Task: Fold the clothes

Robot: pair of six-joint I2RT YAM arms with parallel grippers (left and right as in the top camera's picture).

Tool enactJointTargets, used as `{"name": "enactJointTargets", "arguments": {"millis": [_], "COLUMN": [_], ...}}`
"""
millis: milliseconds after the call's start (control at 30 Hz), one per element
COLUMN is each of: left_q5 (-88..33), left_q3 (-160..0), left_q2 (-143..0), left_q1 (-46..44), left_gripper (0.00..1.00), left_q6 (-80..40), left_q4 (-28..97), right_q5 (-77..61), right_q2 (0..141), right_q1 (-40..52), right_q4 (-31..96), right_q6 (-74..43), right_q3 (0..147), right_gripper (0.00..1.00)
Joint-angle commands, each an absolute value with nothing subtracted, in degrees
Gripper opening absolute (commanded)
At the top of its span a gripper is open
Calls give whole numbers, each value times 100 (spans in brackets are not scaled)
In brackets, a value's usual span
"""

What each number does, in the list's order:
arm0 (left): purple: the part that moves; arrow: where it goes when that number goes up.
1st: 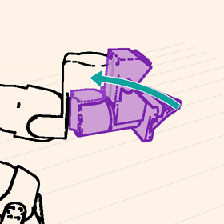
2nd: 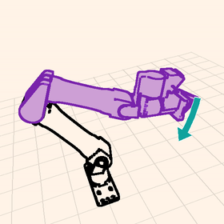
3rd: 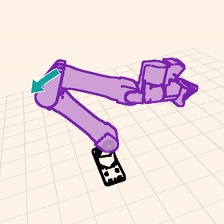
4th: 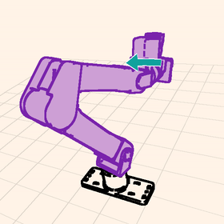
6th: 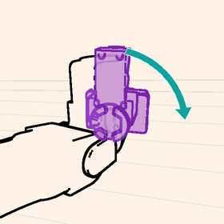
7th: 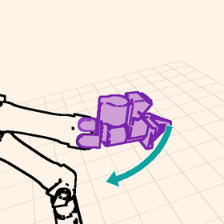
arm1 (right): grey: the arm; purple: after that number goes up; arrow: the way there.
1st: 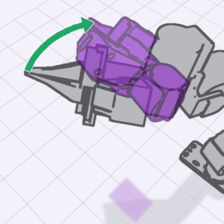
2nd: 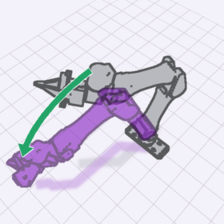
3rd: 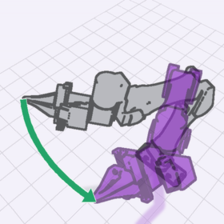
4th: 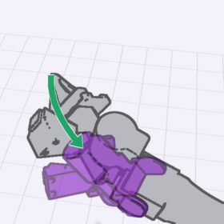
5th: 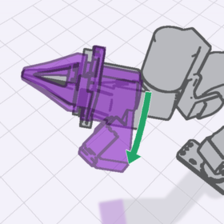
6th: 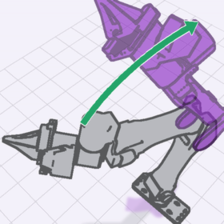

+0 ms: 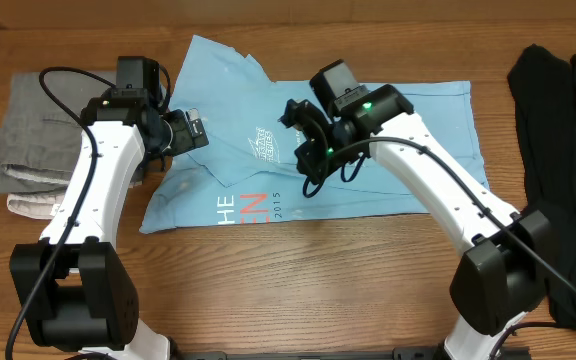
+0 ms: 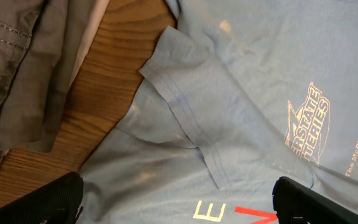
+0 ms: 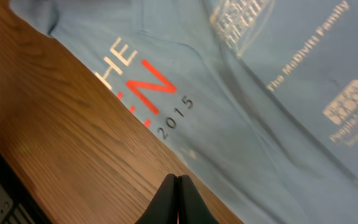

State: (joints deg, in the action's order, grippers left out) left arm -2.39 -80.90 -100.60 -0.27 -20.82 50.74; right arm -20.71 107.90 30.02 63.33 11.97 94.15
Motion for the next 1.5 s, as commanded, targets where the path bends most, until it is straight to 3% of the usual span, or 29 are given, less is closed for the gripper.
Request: {"name": "enactJointTargets", "arguments": {"millis": [0,500,1467], "left_q5": [-259,-257,-257], "left_q3": [-8082,-8082,-8082], "left_q2": [-9998,-9998,-9998], "left_q1": [-1,-1,-1], "left_gripper": [100,100,100], "left_q6": [-2034,-2034,-2034], "left_q4": [5057,5057,5057], "right_q5": [-2261,-2255,-558], "right_q2": [11008,12383,12444], "right_q1": [3192,3406,3395], "right_q4": [6099,5122,3918], "right_q6": [845,272,-10], "right_q3": [9299,9096,8943], "right_gripper": [4,4,4]}}
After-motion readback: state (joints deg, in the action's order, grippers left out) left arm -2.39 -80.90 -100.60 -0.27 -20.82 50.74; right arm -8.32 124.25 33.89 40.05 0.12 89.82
